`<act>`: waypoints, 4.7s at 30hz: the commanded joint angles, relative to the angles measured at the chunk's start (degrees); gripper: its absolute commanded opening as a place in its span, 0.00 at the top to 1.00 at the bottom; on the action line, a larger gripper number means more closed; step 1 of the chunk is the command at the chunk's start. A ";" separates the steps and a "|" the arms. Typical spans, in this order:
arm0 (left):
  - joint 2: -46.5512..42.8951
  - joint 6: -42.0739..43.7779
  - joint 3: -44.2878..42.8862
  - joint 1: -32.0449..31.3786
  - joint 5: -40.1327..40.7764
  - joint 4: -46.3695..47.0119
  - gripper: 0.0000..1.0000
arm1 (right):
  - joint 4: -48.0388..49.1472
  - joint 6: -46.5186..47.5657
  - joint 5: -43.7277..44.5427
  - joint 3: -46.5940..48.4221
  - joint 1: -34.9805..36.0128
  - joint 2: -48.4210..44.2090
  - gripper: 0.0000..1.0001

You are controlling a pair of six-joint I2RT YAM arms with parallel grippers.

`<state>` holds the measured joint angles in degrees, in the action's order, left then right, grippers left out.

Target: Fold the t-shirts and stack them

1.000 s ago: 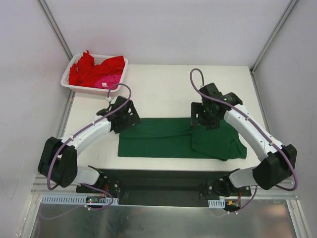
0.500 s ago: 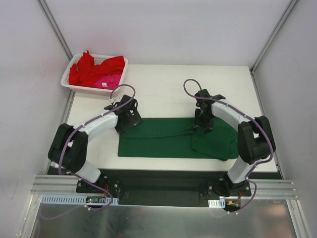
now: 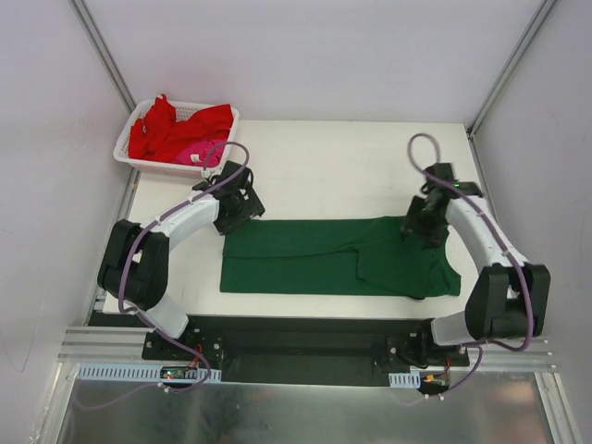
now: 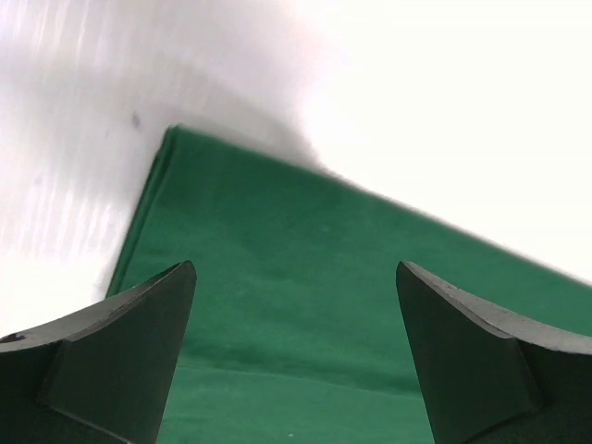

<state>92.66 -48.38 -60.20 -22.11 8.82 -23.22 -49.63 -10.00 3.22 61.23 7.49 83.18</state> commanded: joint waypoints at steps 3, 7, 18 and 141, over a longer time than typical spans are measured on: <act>1.98 4.26 -7.99 -1.01 0.67 0.81 0.10 | -2.32 4.90 -4.79 9.51 -16.44 -2.07 0.43; 4.89 3.91 -9.40 -1.01 -0.73 1.68 0.10 | 3.47 5.52 -6.03 8.73 -20.05 5.30 0.45; 4.90 4.96 -6.94 -0.92 -1.00 3.01 0.10 | 8.49 7.54 -7.44 11.10 -23.31 16.04 0.53; -7.15 13.57 7.21 0.40 -3.72 -0.59 0.21 | 16.22 -5.56 0.20 -8.76 3.33 10.42 0.31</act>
<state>83.50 -38.33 -51.64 -21.41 4.97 -22.85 -37.10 -15.59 1.17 52.23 11.38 90.87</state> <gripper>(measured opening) 0.780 0.691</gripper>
